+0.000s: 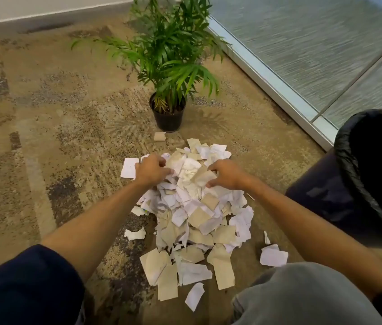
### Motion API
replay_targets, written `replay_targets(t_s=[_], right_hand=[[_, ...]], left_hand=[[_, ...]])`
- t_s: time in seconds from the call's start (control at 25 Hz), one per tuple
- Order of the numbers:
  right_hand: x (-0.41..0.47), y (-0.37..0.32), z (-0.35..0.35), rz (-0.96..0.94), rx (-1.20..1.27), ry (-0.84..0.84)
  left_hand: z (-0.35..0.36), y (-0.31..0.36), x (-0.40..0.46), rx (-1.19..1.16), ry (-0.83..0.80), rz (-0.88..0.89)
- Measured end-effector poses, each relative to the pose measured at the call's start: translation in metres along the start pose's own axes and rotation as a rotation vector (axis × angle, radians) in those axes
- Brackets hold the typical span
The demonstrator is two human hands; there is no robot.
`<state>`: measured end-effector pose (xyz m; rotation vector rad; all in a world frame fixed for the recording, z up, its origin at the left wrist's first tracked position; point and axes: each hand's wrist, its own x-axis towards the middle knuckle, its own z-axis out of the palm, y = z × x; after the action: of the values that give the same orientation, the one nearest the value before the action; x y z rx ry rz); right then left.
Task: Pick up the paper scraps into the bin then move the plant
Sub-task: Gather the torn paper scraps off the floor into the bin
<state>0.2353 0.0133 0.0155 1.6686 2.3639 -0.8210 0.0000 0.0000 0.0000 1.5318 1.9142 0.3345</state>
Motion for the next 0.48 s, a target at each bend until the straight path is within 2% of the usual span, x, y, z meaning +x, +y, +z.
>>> replay_targets(t_s=[0.12, 0.2, 0.32, 0.4, 0.48], right_hand=[[-0.021, -0.001, -0.006, -0.019, 0.056, 0.147], [-0.041, -0.007, -0.012, -0.048, 0.078, 0.223], [-0.078, -0.019, -0.019, -0.086, 0.127, 0.331], [-0.103, -0.025, -0.028, -0.072, 0.209, 0.428], [-0.133, -0.030, -0.041, -0.052, 0.329, 0.536]], left_hand=[[-0.009, 0.000, -0.022, -0.145, 0.123, -0.008], [-0.016, 0.002, -0.039, -0.116, 0.222, -0.004], [-0.033, 0.019, -0.073, -0.111, 0.381, 0.095], [-0.043, 0.035, -0.092, -0.157, 0.418, 0.191], [-0.052, 0.059, -0.110, -0.214, 0.381, 0.304]])
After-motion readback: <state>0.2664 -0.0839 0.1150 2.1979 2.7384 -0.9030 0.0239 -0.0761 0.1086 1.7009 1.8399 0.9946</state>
